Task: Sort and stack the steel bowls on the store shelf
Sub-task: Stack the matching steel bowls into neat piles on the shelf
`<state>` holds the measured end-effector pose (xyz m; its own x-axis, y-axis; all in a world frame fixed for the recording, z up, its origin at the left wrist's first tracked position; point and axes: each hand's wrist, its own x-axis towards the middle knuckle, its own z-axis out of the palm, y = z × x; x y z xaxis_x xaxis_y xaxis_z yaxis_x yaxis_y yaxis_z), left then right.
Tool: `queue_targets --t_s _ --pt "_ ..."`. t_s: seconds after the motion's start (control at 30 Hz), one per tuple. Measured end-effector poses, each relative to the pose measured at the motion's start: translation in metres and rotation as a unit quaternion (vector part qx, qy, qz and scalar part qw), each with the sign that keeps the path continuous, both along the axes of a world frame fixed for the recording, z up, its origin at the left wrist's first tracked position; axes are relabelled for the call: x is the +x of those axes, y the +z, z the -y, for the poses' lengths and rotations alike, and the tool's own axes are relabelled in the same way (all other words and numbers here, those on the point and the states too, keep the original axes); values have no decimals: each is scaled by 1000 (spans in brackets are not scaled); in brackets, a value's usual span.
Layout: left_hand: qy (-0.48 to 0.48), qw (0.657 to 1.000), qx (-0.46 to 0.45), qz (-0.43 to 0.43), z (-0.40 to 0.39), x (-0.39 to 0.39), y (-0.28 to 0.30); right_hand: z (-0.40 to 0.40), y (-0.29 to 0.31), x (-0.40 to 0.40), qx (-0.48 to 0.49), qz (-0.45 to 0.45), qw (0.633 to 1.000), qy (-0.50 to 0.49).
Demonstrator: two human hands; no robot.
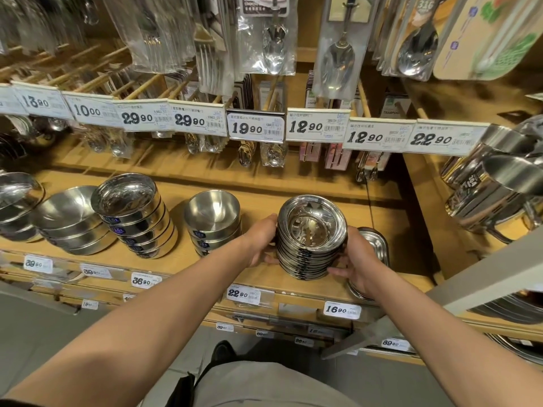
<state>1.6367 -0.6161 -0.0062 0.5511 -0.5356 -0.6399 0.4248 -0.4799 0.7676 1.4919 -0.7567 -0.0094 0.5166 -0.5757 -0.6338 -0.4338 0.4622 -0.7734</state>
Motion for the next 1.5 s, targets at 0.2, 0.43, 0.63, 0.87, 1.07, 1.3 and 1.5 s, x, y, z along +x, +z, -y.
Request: queue_targets --t_s 0.2,0.43,0.63,0.87,1.07,1.3,1.5 --pt "9 998 8 -64 2 -2 -8 1 -5 2 39 4 999 -15" --pt "10 996 -32 -82 5 -3 -23 -4 -11 7 78 19 997 -12" --pt "5 994 -36 -98 4 -2 -25 -4 -15 9 87 26 996 -15" --pt "26 995 -24 -92 6 -5 -18 -6 -11 9 70 25 997 -11" --pt "40 995 -25 -88 5 -9 -18 -9 -10 6 78 42 996 -15" --pt "41 994 -38 -95 1 -9 -18 -13 -5 3 82 45 996 -6" --pt "57 993 -34 -97 -8 -4 -13 -16 -4 10 74 37 997 1"
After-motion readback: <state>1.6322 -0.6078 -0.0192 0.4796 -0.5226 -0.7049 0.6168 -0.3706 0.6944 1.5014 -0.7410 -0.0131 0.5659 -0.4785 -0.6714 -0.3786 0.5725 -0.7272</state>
